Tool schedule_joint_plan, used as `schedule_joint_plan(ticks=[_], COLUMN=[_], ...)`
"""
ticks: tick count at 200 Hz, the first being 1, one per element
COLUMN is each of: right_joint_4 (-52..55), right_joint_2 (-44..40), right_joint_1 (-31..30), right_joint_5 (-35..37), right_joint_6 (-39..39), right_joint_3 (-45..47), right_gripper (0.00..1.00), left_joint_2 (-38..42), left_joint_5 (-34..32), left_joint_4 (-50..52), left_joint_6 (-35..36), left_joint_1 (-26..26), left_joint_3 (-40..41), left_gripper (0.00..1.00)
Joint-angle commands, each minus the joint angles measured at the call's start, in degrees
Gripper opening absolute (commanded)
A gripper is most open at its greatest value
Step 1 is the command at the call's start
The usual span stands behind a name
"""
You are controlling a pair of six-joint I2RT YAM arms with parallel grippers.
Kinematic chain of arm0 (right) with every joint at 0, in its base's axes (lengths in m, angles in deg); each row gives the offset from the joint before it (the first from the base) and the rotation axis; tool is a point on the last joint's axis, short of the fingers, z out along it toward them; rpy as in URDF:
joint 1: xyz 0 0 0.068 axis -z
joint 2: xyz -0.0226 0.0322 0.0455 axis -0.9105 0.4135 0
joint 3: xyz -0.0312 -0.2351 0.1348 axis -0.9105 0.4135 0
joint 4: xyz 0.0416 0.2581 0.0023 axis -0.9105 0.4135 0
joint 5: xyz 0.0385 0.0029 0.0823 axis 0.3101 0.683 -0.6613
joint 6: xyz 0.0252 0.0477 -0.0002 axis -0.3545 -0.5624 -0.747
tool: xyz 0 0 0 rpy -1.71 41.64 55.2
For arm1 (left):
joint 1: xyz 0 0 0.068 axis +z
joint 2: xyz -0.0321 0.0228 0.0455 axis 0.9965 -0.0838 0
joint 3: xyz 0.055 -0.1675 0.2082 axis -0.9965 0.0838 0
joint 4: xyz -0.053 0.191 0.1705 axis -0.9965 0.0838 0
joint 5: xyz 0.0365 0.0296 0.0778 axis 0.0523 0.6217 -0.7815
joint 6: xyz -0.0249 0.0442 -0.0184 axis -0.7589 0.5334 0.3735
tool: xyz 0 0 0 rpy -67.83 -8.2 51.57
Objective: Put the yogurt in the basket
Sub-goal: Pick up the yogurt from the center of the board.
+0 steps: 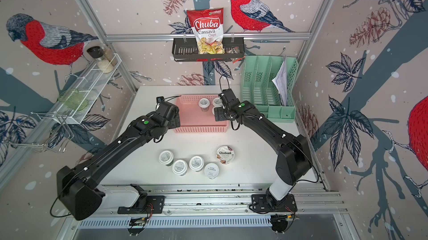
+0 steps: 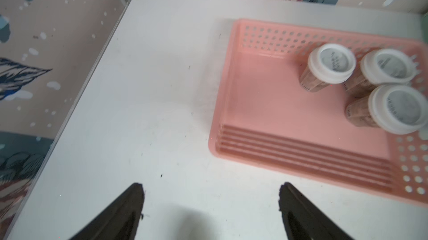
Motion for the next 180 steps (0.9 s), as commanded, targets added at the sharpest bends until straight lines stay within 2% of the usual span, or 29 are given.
schedule_joint_plan(ticks=[1, 32, 65, 110, 180], right_joint_4=[-7.4, -10.0, -11.6, -12.7, -12.2], right_joint_2=[-2.3, -4.7, -6.6, -7.0, -5.4], right_joint_1=[0.1, 0.3, 0.8, 1.3, 1.2], right_joint_5=[-3.4, -6.0, -8.4, -10.8, -10.2], right_joint_6=[-0.3, 0.6, 0.5, 0.2, 0.3], right_joint_3=[4.7, 8.9, 10.7, 11.4, 10.1], right_gripper=[0.88, 0.88, 0.88, 0.88, 0.88], left_joint_2=[1.3, 6.3, 11.0, 15.0, 14.8], left_joint_5=[-0.7, 8.6, 14.0, 17.4, 17.4], left_joint_4=[14.5, 14.3, 13.5, 8.0, 5.5], left_joint_6=[-13.8, -22.8, -29.0, -28.5, -27.2], left_joint_1=[-1.0, -1.5, -2.6, -3.0, -2.9], left_joint_3=[2.4, 9.9, 15.4, 19.0, 23.3], left_gripper=[0.95, 0.96, 0.96, 0.96, 0.96])
